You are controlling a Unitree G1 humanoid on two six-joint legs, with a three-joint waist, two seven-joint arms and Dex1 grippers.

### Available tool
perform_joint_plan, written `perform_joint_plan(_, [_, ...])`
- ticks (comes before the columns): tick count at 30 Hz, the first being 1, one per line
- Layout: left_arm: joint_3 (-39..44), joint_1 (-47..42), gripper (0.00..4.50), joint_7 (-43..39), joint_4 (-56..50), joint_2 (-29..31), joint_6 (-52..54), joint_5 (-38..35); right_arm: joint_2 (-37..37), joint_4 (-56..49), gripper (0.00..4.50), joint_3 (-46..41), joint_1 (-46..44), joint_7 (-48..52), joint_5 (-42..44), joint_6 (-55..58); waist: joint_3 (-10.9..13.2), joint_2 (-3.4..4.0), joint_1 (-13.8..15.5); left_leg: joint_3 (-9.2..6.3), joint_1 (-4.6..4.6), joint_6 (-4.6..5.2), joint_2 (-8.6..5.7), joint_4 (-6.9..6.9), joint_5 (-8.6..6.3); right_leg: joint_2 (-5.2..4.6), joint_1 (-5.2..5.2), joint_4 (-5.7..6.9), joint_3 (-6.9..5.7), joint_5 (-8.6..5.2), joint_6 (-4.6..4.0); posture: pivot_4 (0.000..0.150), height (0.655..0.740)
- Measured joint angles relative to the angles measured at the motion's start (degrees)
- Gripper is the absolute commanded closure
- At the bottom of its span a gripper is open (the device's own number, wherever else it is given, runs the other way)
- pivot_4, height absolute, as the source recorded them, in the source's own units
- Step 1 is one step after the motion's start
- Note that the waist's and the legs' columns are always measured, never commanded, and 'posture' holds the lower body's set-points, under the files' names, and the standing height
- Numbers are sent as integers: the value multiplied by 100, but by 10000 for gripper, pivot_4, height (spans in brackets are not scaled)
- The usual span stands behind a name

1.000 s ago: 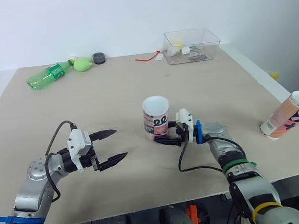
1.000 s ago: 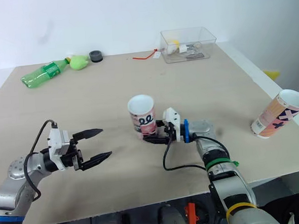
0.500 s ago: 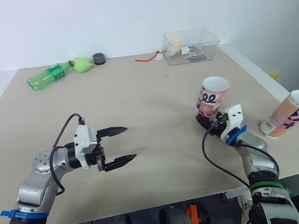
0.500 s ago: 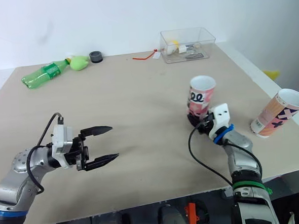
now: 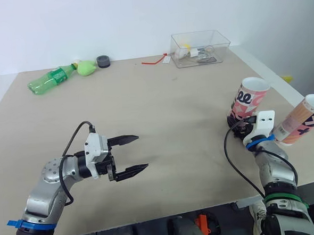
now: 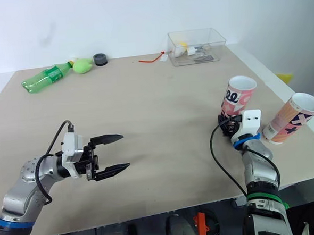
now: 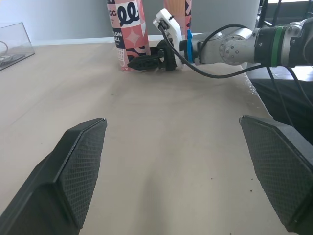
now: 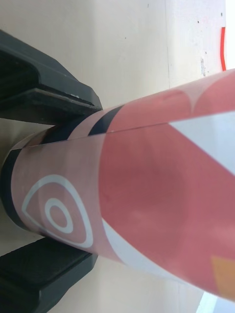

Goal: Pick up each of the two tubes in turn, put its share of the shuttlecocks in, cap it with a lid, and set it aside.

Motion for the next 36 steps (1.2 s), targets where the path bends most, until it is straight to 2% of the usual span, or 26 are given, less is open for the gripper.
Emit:
perform_joint_plan(3, [-45, -3, 0, 8, 2, 0, 0, 3, -2, -76, 2449, -2, 66, 19, 51, 69, 0, -1, 0, -2, 1, 0, 0, 0, 0, 0, 2, 0, -1, 0, 0, 1500, 7400])
perform_joint_plan(4, [-46, -2, 0, 11, 4, 1, 0, 6, -4, -147, 247, 0, 133, 46, 78, 124, -1, -1, 0, -3, 1, 0, 1, 0, 0, 0, 2, -1, 0, -1, -1, 1500, 7400])
perform_joint_plan(9, [-70, -19, 0, 9, 32, 1, 0, 48, -7, -726, 247, 9, 437, 124, 202, 535, -1, -1, 1, -10, 0, 0, 3, 0, 0, 2, 3, -1, -1, -4, -6, 1500, 7400])
perform_joint_plan(19, [-104, -143, 0, -24, 242, 2, 0, 58, -116, -2859, 247, 12, 1770, 331, 611, 1863, 0, 0, 6, -13, -3, 0, 3, -1, 0, 2, 1, -1, -5, -8, -7, 1500, 7400])
perform_joint_plan(24, [-106, -199, 0, -37, 346, 1, 2, 57, -264, -3831, 247, 37, 2555, 619, 779, 2137, 1, -1, 8, -14, -4, -1, 3, -2, -1, 2, 0, -1, -7, -12, -6, 1500, 7400])
perform_joint_plan(27, [-112, -247, 0, -42, 439, 13, -12, 84, -544, -4389, 247, 272, 3092, 1517, 888, 1687, 3, 1, 0, -10, 0, -1, 5, -2, -1, 5, 0, -1, -11, -12, -4, 1500, 7400])
perform_joint_plan(30, [-101, -235, 0, 40, 589, -16, -55, 181, -788, -4486, 247, 673, 3196, 2869, 1068, 819, 12, -4, -4, -10, 5, 0, 7, -2, -1, 12, 0, -2, -11, -15, -11, 1500, 7400])
perform_joint_plan(33, [-28, -108, 0, 327, 641, -178, -86, 225, -979, -4330, 247, 1077, 2762, 4069, 1296, 338, 22, -15, -6, -10, 13, 1, 7, 1, 1, 12, 6, -1, -8, -17, -22, 1500, 7400])
perform_joint_plan(36, [14, 42, 0, 664, 635, -278, -17, 232, -979, -3832, 247, 1310, 1990, 4553, 1457, 366, 37, -36, 7, -12, 12, 4, 5, 3, 3, 11, 5, -1, -7, -10, -31, 1500, 7400])
